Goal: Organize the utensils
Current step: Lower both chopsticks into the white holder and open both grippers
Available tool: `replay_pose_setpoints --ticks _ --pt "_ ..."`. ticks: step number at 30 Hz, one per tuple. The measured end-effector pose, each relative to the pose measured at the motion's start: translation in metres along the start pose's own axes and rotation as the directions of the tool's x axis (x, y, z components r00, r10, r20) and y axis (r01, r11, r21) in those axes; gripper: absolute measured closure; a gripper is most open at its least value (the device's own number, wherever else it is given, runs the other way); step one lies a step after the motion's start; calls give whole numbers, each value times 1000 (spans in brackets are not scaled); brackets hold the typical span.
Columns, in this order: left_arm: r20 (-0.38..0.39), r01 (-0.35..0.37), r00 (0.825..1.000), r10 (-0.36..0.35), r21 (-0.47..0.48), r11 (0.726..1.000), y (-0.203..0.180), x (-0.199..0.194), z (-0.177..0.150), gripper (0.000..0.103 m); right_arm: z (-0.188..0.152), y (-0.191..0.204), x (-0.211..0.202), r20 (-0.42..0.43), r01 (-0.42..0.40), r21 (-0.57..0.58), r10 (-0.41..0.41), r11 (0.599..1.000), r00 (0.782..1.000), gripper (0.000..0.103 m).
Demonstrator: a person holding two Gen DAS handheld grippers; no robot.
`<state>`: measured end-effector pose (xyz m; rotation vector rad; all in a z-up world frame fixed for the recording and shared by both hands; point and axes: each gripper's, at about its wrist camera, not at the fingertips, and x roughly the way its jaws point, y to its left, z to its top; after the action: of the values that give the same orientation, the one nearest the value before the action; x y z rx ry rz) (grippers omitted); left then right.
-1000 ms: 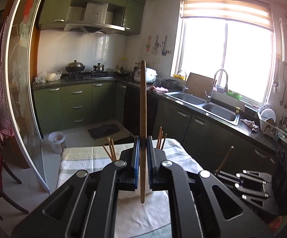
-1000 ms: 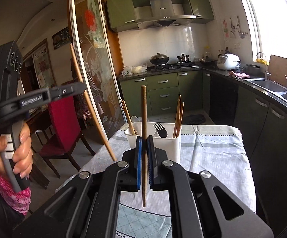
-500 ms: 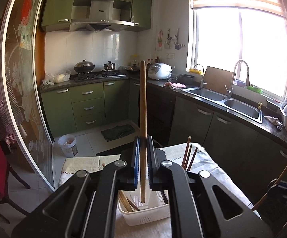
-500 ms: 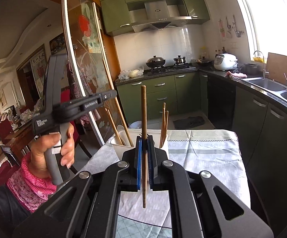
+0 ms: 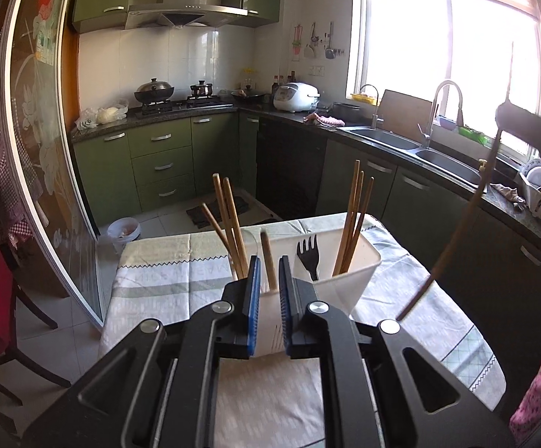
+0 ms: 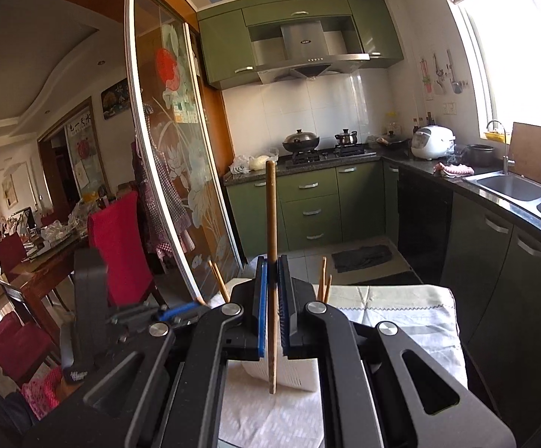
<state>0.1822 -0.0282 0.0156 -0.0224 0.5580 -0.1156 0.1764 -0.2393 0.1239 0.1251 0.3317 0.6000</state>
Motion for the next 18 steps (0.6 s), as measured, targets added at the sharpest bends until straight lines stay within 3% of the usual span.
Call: replay_pose_setpoints --ticks 3,7,18 --pt "-16 24 1000 -25 -33 999 6 -16 -16 83 25 1 11 65 34 -2 -34 999 997 97" --pt "-10 25 1000 -25 -68 997 15 -35 -34 83 41 -4 49 45 87 -2 -87 996 995 97" --pt "-62 34 997 -44 -163 986 32 -42 -65 83 -31 -28 143 -182 148 0 -145 989 972 96"
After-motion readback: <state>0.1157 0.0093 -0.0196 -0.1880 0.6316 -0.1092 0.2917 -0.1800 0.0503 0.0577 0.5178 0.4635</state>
